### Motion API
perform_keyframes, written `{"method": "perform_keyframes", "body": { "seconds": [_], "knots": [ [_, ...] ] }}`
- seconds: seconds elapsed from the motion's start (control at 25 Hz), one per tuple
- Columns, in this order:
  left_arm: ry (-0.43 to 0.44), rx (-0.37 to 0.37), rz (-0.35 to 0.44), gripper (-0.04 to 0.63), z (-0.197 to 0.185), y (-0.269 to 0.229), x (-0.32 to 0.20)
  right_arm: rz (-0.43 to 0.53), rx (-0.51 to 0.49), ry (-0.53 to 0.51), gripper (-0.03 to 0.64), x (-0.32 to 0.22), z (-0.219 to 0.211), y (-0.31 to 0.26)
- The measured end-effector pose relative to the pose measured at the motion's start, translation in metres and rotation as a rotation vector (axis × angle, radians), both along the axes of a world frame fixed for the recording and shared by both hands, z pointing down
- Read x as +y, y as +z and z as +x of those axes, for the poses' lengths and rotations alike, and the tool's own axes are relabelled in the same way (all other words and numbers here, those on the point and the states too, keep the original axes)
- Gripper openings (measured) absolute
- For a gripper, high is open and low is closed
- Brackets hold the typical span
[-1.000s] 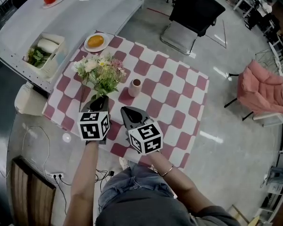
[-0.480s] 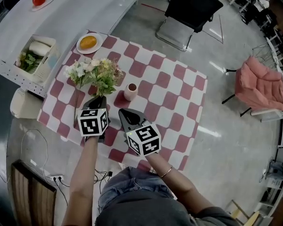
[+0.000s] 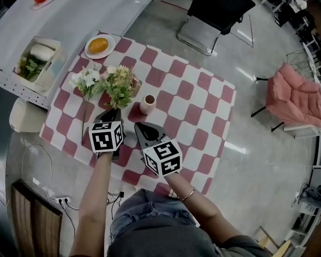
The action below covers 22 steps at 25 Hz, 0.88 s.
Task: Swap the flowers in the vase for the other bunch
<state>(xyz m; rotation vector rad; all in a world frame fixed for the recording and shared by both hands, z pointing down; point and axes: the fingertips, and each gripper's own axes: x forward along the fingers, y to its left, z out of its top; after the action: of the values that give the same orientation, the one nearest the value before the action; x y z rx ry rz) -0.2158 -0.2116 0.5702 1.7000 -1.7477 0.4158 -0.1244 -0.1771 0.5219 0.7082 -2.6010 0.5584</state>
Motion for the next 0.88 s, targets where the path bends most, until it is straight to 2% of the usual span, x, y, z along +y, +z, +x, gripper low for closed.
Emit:
{"method": "perform_keyframes", "body": {
  "seconds": [0.28, 0.48, 0.6, 0.76, 0.88],
  "knots": [
    [0.002, -0.015, -0.001, 0.062, 0.000, 0.003, -0.002, -0.002, 0.004, -0.002, 0.011, -0.003, -0.001, 0.004],
    [-0.017, -0.023, 0.012, 0.101, 0.000, -0.003, -0.001, 0.003, -0.004, -0.008, 0.011, -0.002, 0.002, 0.000],
    [-0.057, -0.024, 0.053, 0.128, -0.003, -0.018, 0.004, 0.009, -0.016, -0.016, 0.011, 0.000, 0.004, -0.005],
    [-0.105, -0.030, 0.123, 0.130, -0.009, -0.046, 0.016, 0.014, -0.030, -0.033, 0.011, 0.003, 0.005, -0.010],
    [-0.145, -0.061, 0.149, 0.129, -0.021, -0.061, 0.030, 0.012, -0.053, -0.055, 0.011, 0.007, 0.000, -0.014]
  ]
}}
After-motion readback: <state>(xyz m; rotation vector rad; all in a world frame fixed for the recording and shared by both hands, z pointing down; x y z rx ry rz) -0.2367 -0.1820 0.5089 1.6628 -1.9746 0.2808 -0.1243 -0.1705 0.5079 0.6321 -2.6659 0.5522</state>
